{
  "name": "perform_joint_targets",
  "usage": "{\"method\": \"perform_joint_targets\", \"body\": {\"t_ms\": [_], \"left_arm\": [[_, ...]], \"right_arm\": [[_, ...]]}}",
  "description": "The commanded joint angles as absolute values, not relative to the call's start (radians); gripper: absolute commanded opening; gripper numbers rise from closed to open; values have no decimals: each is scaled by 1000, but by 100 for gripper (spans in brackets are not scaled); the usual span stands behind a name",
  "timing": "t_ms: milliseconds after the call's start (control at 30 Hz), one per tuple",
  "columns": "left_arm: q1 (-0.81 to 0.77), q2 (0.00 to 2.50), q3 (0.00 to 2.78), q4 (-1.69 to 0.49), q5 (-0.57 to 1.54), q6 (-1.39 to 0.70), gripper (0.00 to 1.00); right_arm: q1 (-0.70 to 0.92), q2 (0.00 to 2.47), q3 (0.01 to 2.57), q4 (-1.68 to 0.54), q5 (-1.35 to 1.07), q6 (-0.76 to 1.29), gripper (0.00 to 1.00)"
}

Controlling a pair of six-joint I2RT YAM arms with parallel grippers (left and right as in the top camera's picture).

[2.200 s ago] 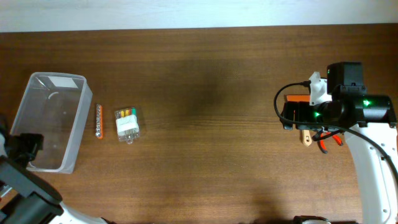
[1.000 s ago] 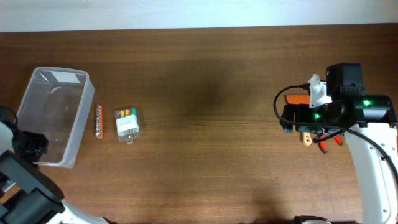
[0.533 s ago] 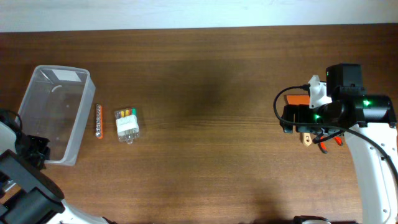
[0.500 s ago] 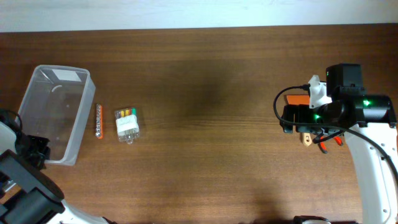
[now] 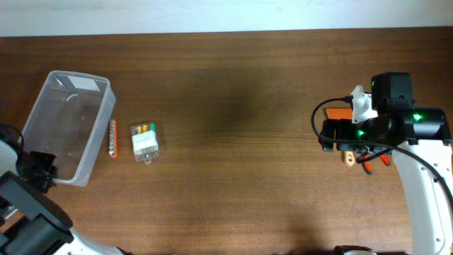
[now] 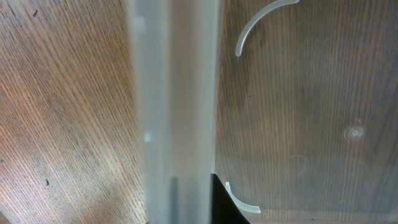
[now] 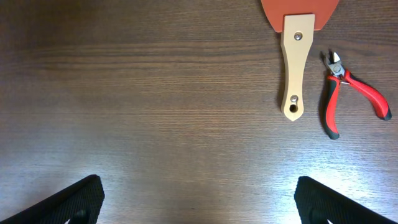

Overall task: Pack container
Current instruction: 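Drag the clear container with the left gripper to table center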

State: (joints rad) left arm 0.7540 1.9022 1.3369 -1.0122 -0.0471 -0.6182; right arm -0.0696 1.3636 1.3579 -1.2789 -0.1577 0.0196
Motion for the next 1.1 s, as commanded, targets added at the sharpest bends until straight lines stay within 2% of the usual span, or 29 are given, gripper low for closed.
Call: {"method": "perform_joint_targets", "body": {"t_ms": [0, 367, 567, 867, 1067], "left_arm": [[751, 1914, 1333, -1024, -36, -606, 2], [731, 1852, 1494, -1006, 173, -535, 2], [624, 1761, 1612, -1010, 177, -448, 2], [276, 1628, 1656, -1026, 233, -244, 2], [9, 1635, 1639, -1110, 170, -177, 2]], "right_arm": [[-73, 1370, 1382, -1279, -137, 3, 99], [-73, 1368, 1427, -1280, -54, 4, 99], [-73, 1368, 1495, -1295, -27, 4, 99], [-75, 1362, 1567, -1322, 78, 115, 99], [-74, 1362, 1583, -1324, 87, 121, 99]]}}
